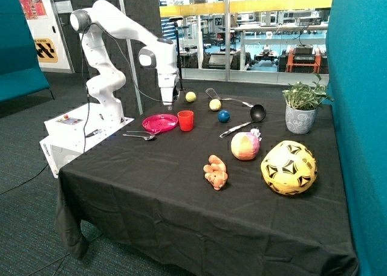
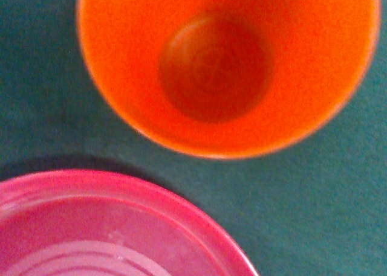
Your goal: Set the table
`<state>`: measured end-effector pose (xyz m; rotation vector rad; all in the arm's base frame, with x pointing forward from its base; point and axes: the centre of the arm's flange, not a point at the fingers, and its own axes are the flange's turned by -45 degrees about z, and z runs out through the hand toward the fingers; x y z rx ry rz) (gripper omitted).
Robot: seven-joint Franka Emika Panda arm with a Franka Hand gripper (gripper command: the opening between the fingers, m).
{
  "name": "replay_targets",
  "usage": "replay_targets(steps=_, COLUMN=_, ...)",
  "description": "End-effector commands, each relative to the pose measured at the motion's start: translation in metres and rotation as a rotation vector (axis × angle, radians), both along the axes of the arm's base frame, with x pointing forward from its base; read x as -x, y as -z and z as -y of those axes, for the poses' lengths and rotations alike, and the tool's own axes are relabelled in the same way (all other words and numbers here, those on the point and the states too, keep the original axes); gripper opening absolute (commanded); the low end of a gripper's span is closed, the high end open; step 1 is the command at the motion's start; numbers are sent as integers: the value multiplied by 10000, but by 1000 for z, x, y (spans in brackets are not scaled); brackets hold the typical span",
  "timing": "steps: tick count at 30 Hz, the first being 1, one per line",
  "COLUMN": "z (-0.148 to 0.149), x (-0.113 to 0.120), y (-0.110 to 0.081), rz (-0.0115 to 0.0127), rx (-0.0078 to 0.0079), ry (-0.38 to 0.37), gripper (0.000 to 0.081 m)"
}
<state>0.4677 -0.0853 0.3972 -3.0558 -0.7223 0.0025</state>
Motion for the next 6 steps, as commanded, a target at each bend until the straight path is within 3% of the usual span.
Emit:
replay_targets(steps=1, z=24, x=0, y=1, rz=19, rx=13, ry=307, gripper=412)
replay_targets(steps=6, z=27, x=-2, y=-2, rz=19, rx=12, ry=128, gripper=412)
